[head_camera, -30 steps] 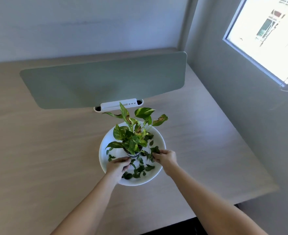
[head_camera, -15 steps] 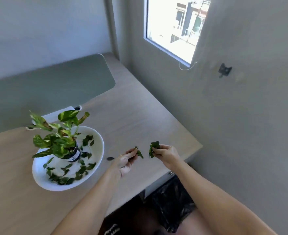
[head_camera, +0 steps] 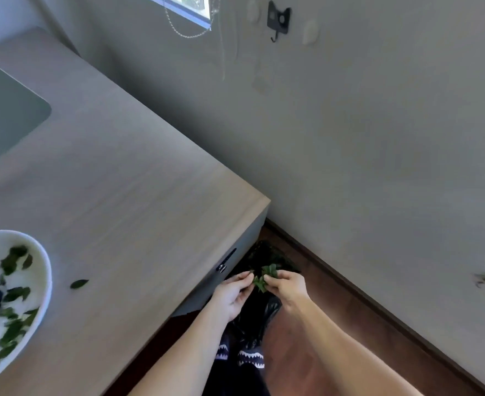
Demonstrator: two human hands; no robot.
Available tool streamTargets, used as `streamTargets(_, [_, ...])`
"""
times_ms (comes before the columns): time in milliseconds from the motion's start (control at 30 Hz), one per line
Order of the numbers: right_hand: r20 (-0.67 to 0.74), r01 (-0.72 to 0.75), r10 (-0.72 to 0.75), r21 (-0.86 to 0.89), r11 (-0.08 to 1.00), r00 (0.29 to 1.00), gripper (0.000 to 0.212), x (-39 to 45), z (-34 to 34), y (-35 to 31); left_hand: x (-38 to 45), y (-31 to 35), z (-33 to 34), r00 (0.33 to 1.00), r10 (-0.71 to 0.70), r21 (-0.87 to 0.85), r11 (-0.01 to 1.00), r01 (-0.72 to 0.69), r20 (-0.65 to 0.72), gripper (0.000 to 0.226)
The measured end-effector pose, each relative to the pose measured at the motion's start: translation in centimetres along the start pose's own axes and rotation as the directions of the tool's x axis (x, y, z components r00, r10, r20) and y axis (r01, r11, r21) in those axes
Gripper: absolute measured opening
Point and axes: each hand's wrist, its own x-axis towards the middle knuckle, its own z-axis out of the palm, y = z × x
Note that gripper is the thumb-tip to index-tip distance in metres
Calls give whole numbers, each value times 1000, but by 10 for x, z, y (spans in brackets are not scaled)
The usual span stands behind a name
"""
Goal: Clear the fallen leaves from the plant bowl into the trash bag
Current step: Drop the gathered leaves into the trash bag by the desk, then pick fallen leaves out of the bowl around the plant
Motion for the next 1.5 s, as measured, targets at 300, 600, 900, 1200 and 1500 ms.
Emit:
streamTargets(300, [-222,-202,209,56,978,952,24,106,-1,94,120,-35,-24,986,-75,37,996,82,-147,34])
streamTargets(600, [-274,-224,219,12,974,936,31,95,-3,70,116,-30,-27,984,-89,138,984,110,-151,48])
streamTargets(900, [-189,54,-57,-21,998,980,18,16,26,-49,-12,35,7,997,9,368,929,-34,71,40])
streamTargets(1200, [171,363,-326,-275,890,930,11,-48,163,-117,-140,125,-106,940,315,348,874,-340,128,8])
streamTargets(1500, [541,585,-268,-578,569,797,12,-113,343,-49,-194,152,-320,826,453,436,852,-291,-334,12])
